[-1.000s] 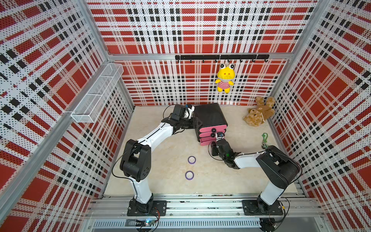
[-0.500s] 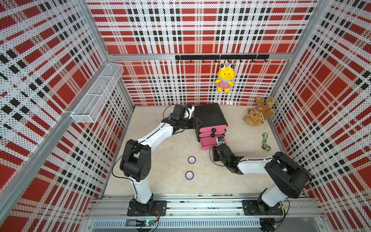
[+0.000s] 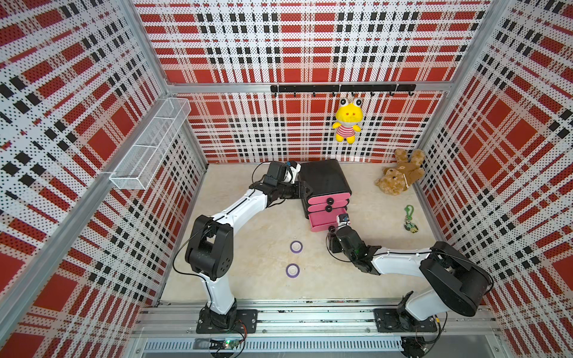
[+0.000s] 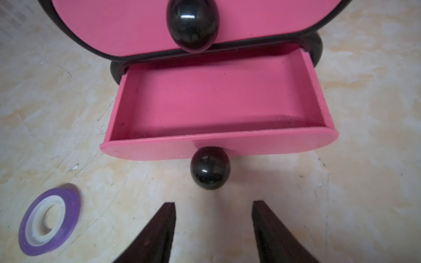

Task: Place the transparent tape into the drawer according to color
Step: Open the drawer in the storage box, then pick up the tape from the center of the board.

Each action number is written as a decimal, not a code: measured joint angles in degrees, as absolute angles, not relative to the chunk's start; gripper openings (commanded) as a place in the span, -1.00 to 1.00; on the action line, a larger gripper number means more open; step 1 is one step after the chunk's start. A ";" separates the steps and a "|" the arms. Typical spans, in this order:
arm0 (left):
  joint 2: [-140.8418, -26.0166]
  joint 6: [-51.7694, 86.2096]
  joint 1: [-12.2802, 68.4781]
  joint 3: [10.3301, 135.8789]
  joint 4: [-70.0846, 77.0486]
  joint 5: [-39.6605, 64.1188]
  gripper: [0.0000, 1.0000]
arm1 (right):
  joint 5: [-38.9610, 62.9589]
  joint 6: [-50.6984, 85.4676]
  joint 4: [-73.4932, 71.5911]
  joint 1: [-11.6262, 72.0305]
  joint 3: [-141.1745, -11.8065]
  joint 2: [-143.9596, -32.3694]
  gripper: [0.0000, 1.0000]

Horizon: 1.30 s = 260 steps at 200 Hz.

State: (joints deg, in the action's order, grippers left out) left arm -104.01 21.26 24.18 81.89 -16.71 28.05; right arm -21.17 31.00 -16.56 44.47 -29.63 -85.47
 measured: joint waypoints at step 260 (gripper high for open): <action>-78.61 25.52 30.33 67.35 -24.67 12.45 0.80 | -7.01 28.99 8.36 32.99 -32.77 -63.59 1.00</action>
